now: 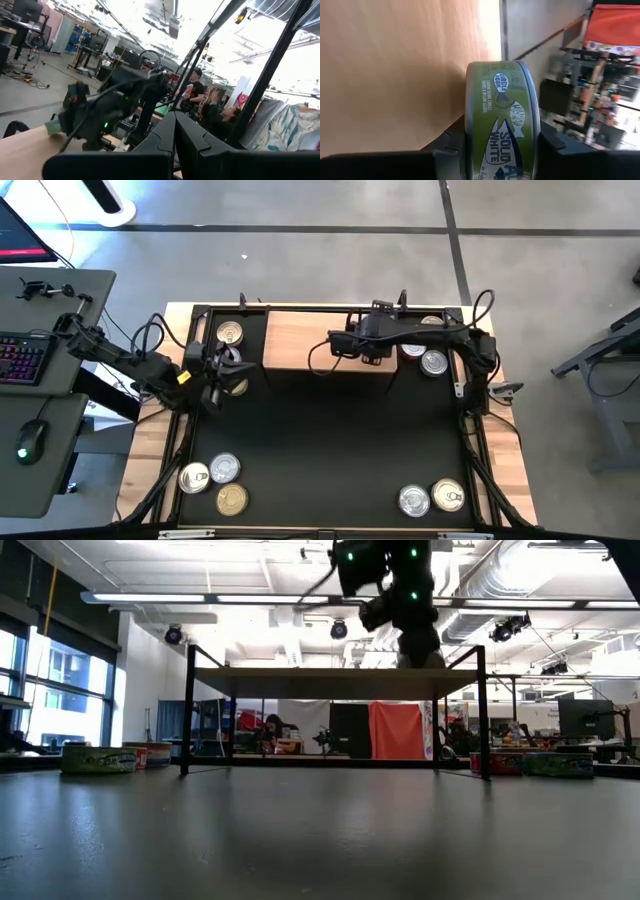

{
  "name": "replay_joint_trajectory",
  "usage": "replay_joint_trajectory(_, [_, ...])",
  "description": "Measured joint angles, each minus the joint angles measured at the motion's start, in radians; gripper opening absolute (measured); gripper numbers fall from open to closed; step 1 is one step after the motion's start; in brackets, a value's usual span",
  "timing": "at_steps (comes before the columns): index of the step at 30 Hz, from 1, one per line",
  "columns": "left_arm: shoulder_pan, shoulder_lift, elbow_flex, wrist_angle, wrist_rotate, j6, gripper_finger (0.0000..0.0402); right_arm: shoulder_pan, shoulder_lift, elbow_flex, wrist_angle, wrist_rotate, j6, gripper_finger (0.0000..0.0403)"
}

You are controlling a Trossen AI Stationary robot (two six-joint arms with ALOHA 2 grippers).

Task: Stack canned seafood by type on shelf
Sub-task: Put the green tuna can on the shelf

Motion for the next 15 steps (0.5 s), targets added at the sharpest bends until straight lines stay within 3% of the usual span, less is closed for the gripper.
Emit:
replay_joint_trajectory(3, [0.0,0.0,0.0,0.01,0.0,0.0,0.0,0.0,0.0,-0.034,0.001,0.033,0.0,0.0138])
replay_joint_trajectory(10, [0.0,0.0,0.0,0.022,0.0,0.0,0.0,0.0,0.0,-0.026,0.032,-0.038,-0.038,0.0158])
replay_joint_trajectory(15, [0.0,0.0,0.0,0.023,0.0,0.0,0.0,0.0,0.0,0.056,0.024,-0.116,-0.05,0.0161])
